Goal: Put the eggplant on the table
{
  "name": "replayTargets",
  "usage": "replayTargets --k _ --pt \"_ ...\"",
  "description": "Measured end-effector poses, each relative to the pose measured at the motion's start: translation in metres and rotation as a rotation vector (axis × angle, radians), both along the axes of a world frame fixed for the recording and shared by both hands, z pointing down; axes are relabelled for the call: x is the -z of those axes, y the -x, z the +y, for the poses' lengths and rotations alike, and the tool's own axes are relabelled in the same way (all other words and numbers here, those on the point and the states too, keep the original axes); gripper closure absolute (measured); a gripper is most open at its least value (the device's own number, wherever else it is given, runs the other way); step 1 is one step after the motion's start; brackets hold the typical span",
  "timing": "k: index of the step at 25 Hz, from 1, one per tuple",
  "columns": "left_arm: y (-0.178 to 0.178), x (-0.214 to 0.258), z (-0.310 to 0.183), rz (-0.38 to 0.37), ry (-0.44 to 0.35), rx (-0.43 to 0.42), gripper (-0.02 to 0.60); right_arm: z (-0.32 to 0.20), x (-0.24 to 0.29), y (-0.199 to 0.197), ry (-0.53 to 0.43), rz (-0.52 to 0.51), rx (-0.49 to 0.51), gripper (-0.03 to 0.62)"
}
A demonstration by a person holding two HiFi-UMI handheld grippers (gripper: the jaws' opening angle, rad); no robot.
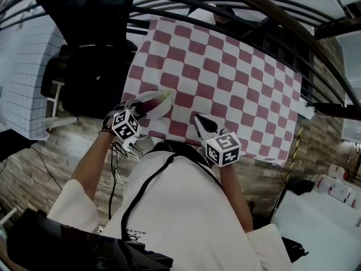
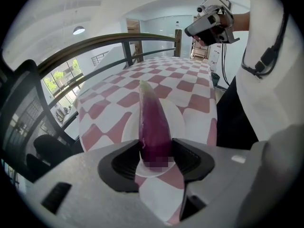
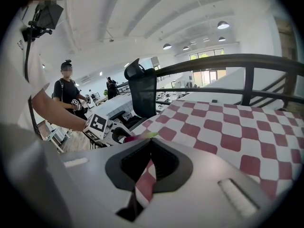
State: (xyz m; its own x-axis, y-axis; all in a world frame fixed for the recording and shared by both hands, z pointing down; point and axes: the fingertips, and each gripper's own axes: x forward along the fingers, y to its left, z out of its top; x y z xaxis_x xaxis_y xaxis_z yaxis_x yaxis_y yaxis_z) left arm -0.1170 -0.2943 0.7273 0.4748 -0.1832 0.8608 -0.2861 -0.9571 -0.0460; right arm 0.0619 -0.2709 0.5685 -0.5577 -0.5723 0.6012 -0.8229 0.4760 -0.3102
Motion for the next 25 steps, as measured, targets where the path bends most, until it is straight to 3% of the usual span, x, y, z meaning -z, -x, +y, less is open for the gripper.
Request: replayTargets --k 16,25 --pt "0.009 -0.018 -0.004 -0.146 0.065 -0.253 0.36 -0.003 0.004 -0.007 -0.009 -0.005 -0.076 0.586" --pt "0.008 -0.019 -0.004 -0.174 0.119 -0.287 0.357 -0.009 0.007 -0.01 -0.019 -0.016 -0.1 0.586"
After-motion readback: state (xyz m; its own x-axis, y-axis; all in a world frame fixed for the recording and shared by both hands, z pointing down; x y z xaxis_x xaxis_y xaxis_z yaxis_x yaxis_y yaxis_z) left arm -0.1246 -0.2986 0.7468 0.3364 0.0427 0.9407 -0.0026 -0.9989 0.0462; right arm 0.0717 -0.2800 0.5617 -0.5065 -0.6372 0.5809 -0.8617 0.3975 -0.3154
